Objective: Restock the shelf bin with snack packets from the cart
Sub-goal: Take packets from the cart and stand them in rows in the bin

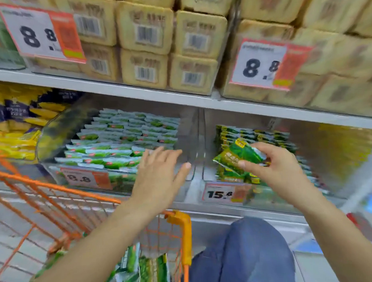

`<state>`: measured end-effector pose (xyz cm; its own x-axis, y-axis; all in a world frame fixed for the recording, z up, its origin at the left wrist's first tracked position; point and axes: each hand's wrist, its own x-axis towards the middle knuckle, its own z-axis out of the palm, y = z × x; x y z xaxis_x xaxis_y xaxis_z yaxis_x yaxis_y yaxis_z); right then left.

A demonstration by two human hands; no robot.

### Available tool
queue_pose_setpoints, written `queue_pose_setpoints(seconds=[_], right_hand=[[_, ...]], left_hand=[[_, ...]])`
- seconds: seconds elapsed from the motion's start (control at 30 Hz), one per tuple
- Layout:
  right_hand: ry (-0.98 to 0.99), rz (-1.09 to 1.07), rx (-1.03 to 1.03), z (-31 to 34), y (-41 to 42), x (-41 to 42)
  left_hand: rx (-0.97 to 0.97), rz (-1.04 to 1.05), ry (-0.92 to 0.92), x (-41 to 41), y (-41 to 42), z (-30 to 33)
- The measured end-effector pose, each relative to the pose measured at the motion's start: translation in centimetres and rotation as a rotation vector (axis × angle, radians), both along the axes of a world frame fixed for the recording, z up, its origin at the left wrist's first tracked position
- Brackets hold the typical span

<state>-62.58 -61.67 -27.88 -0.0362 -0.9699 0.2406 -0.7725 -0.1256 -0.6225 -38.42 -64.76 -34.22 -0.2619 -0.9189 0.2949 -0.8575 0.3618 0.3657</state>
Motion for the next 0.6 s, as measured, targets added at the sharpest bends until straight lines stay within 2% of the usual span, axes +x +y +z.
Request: queue_pose_setpoints(seconds=[0.07, 0.1, 0.17, 0.3, 0.43, 0.6], right_hand=[[0.05, -0.075, -0.008, 0.1, -0.5, -2.0], [0.079, -0.088, 0.011, -0.1, -1.0, -2.7], [0.17, -0.061, 0.069, -1.1, -2.2, -3.7], [0.272, 0.135, 0.242, -3.3, -4.4, -3.0], [0.754, 0.128, 0.237, -4.3, -6.2, -2.7], [0.944, 0.13, 0.286, -4.5, -7.0, -3.0]], left_hand=[[0.061, 0.061, -0.16, -0.3, -0.7, -1.7], [0.056, 0.076, -0.184, -0.3, -1.0, -2.3], [0.023, 0.078, -0.173, -0.4, -1.0, -2.7], [0.014, 0.072, -0.17, -0.4, -0.8, -2.6], [0.028, 0.058, -0.124, -0.2, -0.5, -2.3], [0.009, 0.036, -0.119, -0.1, -0.5, -2.4]])
